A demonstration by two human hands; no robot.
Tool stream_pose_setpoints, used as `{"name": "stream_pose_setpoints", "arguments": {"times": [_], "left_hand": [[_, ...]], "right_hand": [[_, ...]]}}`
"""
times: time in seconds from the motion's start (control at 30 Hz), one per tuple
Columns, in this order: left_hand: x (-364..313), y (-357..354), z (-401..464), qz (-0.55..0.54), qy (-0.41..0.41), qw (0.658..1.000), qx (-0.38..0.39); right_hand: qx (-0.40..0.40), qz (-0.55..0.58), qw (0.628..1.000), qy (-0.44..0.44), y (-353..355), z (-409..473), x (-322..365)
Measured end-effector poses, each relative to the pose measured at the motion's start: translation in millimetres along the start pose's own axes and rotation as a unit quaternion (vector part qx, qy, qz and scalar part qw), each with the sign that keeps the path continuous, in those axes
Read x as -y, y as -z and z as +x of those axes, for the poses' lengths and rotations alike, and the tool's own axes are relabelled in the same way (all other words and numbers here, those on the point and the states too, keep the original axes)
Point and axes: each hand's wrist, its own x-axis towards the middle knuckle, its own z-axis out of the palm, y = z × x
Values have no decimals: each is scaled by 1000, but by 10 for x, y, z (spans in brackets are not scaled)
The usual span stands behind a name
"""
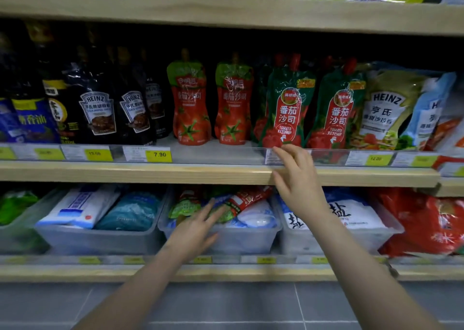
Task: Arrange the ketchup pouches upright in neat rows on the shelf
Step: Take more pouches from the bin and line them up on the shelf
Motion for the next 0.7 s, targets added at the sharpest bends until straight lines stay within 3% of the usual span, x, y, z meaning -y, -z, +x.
{"name": "stream_pose_setpoints", "arguments": {"times": [0.2,0.4,0.57,0.7], "left_hand": [[-107,-86,159,-107,67,992,30],[-276,-17,234,-43,76,996,-33],[-321,310,151,37,-59,982,-176],[-282,602,137,-7,-145,952,-269]], "right_hand": [[-1,3,1000,-6,-8,0,-11],[16,7,1000,-11,35,-29,23],[45,4,999,-6,108,-56,52],[85,-1,995,53,180,-163,47]]}}
